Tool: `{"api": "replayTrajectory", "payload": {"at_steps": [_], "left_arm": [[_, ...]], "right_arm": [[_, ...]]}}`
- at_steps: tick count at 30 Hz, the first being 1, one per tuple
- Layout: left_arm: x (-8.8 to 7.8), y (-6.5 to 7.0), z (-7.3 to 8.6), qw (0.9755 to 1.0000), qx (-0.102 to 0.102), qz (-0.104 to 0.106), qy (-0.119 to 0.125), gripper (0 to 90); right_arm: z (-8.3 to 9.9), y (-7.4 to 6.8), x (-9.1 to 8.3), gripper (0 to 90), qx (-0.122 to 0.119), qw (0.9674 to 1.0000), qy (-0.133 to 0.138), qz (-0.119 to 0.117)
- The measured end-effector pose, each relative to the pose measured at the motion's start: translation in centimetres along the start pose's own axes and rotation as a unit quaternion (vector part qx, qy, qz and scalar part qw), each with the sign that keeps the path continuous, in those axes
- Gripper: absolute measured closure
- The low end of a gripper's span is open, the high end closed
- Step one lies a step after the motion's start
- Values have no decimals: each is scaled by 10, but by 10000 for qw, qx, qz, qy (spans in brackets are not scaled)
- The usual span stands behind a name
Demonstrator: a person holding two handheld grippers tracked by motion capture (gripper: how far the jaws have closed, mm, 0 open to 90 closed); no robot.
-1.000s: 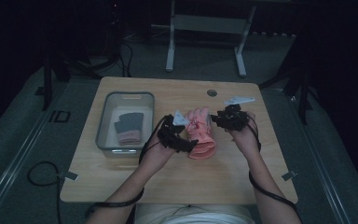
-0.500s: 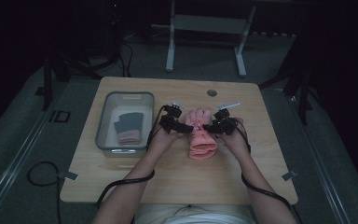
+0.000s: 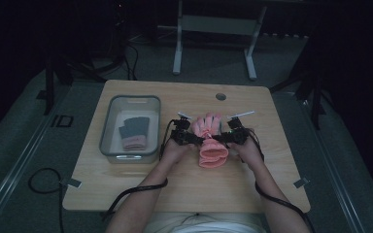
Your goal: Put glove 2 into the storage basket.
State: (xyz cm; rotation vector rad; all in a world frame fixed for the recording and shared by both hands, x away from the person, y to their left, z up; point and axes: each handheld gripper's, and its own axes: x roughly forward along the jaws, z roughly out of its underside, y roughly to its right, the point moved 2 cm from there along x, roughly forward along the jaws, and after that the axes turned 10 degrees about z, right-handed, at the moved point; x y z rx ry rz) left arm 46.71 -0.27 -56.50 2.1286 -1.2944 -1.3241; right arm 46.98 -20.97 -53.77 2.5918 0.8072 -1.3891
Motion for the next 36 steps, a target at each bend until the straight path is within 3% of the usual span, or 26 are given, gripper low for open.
{"api": "replayTrajectory", "payload": {"at_steps": [4, 8, 12, 17, 26, 36], "left_arm": [[1, 6, -2, 9998, 165, -32, -94, 651], [-4, 16, -5, 9990, 411, -148, -130, 759], [-7, 24, -9, 9985, 512, -183, -111, 773], [-19, 41, -16, 9972, 662, -334, -6, 776], [-61, 68, -34, 9942, 887, -591, 127, 778], [-112, 80, -45, 9911, 989, -839, 309, 778]], "right_arm": [[0, -3, -1, 620, -106, 9999, 27, 28], [2, -5, -4, 662, 2, 9998, 191, -17], [2, -3, -9, 673, 153, 9994, 293, -97], [-2, -9, -25, 674, 168, 9984, 529, -68], [-28, -29, -54, 676, 41, 9955, 932, -169], [-61, -60, -71, 676, -159, 9923, 1185, -333]]}}
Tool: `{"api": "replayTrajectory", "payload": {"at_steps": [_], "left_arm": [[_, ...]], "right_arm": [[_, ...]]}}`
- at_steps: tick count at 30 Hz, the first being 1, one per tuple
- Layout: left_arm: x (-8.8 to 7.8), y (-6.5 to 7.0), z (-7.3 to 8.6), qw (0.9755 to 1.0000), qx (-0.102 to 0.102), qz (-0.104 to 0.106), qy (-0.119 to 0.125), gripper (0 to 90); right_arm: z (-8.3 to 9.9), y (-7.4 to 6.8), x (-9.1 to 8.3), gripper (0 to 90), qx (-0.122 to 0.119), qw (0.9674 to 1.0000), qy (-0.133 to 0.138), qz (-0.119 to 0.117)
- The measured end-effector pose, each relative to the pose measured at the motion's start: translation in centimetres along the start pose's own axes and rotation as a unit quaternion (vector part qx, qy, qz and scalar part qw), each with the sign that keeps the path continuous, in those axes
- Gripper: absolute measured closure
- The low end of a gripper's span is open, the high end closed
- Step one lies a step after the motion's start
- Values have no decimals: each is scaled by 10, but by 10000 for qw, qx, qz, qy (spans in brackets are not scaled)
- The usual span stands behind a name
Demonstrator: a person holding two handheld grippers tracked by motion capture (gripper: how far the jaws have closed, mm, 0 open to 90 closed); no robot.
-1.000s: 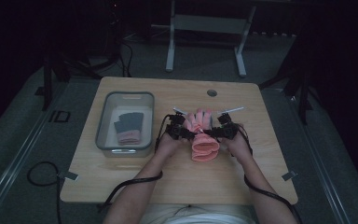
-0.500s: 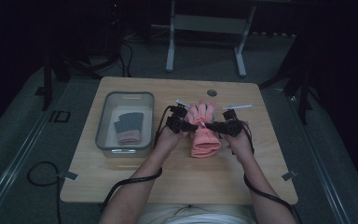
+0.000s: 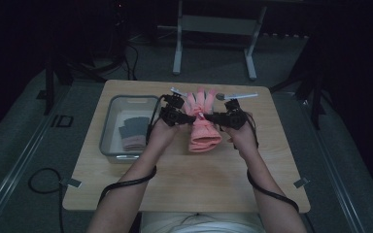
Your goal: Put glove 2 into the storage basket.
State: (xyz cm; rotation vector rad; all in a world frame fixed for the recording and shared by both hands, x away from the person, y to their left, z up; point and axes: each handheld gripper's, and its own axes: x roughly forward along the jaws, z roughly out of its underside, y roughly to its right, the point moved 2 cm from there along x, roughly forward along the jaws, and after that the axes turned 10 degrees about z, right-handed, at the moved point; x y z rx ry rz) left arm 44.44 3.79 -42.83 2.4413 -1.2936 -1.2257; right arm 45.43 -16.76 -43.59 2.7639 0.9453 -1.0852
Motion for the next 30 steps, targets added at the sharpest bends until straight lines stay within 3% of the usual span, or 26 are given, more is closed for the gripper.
{"api": "replayTrajectory", "payload": {"at_steps": [8, 18, 30], "left_arm": [[-40, -9, -3, 9995, -42, -285, 105, 778], [-83, -27, 2, 9982, -120, -546, 202, 777], [-134, -53, 21, 9949, -354, -924, 195, 778]], "right_arm": [[-29, -32, 9, 675, -261, 9995, 71, -143], [-53, -68, 28, 675, -497, 9982, 99, -322], [-71, -120, 61, 676, -724, 9951, 65, -668]]}}
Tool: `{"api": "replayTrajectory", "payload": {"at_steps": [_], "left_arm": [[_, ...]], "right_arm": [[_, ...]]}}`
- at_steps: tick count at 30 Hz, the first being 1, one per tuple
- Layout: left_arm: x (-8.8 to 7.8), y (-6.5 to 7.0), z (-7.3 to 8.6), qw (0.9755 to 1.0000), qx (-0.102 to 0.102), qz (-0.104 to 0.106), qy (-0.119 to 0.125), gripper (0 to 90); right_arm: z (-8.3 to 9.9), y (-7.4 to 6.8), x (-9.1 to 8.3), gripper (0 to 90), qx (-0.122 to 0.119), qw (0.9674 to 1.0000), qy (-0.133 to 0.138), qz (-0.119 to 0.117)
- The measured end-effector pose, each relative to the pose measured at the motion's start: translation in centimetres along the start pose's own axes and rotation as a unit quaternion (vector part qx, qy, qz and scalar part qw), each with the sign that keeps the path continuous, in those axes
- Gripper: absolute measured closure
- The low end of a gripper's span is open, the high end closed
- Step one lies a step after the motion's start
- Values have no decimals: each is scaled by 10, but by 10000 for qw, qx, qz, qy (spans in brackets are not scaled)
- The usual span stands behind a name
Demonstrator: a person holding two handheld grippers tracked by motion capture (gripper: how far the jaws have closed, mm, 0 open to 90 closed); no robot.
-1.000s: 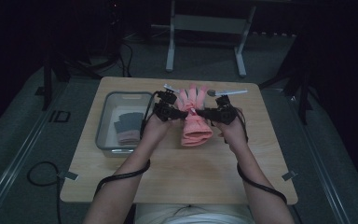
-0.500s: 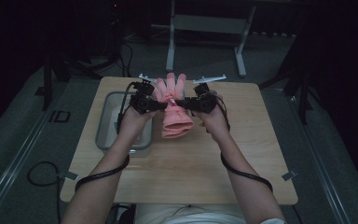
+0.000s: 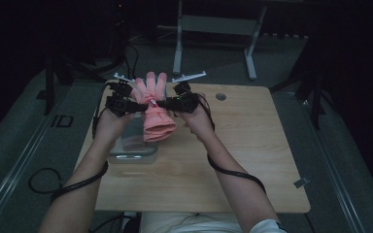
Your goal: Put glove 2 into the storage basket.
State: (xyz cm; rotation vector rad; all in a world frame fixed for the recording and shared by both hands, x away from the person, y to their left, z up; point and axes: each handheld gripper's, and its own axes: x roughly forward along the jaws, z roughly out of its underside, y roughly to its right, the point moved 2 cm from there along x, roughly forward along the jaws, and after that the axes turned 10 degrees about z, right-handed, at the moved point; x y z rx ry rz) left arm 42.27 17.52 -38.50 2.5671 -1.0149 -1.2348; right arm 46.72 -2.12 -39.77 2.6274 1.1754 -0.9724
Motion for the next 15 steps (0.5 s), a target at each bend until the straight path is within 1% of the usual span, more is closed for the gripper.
{"api": "replayTrajectory", "payload": {"at_steps": [2, 7, 9, 10, 11, 13, 15], "left_arm": [[-6, -7, 3, 10000, -63, -42, -5, 778], [-22, -26, 11, 9995, -173, -254, -60, 778], [-25, -31, 13, 9993, -198, -317, -55, 778], [-25, -31, 13, 9993, -198, -317, -55, 778], [-28, -39, 17, 9990, -239, -374, -83, 778], [-29, -45, 21, 9988, -275, -396, -82, 778], [-29, -52, 25, 9987, -331, -375, -75, 778]], "right_arm": [[-3, -6, 8, 676, -13, 10000, -2, -77], [-10, -24, 31, 676, -30, 9997, -51, -227], [-11, -29, 39, 675, -43, 9996, -44, -288], [-12, -31, 43, 676, -30, 9995, -50, -304], [-12, -34, 47, 675, -21, 9995, -51, -316], [-11, -39, 55, 676, 4, 9994, -70, -332], [-10, -43, 62, 675, -21, 9994, -100, -326]]}}
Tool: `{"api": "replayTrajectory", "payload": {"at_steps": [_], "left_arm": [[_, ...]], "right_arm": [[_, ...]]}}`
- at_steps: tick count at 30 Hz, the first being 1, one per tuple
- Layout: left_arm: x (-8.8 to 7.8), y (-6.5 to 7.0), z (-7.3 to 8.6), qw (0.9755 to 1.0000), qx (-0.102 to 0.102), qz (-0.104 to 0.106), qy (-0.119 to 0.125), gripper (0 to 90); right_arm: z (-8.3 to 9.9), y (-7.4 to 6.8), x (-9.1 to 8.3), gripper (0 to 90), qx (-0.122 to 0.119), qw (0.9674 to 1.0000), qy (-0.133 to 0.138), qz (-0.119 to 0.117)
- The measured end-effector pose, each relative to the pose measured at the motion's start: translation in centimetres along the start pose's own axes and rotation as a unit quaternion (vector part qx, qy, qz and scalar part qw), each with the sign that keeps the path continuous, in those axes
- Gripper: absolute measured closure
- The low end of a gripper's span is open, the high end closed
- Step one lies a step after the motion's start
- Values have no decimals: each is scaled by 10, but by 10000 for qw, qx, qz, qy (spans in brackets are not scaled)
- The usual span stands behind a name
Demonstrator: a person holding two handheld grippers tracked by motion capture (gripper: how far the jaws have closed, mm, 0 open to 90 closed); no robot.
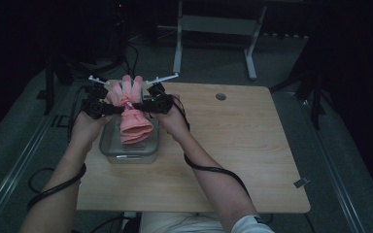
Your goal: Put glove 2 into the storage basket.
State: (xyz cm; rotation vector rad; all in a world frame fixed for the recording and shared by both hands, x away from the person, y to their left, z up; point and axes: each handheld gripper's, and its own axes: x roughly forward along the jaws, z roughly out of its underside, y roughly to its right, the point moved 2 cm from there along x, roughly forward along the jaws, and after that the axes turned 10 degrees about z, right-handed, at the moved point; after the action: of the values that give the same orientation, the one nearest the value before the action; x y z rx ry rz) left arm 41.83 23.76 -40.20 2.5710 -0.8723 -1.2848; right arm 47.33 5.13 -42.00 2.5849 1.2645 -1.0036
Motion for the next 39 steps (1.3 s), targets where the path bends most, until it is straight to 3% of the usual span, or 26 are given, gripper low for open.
{"api": "replayTrajectory", "payload": {"at_steps": [11, 19, 29, 32, 39], "left_arm": [[35, -21, 13, 9996, -233, 19, -153, 778], [61, -28, 26, 9982, -348, 21, -495, 777], [74, -28, 36, 9962, -448, 95, -734, 774], [78, -30, 38, 9954, -476, 12, -831, 766], [79, -34, 39, 9948, -621, -65, -804, 670]], "right_arm": [[17, 11, 30, 676, 88, 9993, -320, 156], [37, 21, 46, 674, 207, 9977, -622, 162], [56, 28, 53, 658, 201, 9956, -907, 154], [59, 29, 56, 650, 281, 9945, -1000, 162], [57, 31, 59, 570, 293, 9933, -1079, 294]]}}
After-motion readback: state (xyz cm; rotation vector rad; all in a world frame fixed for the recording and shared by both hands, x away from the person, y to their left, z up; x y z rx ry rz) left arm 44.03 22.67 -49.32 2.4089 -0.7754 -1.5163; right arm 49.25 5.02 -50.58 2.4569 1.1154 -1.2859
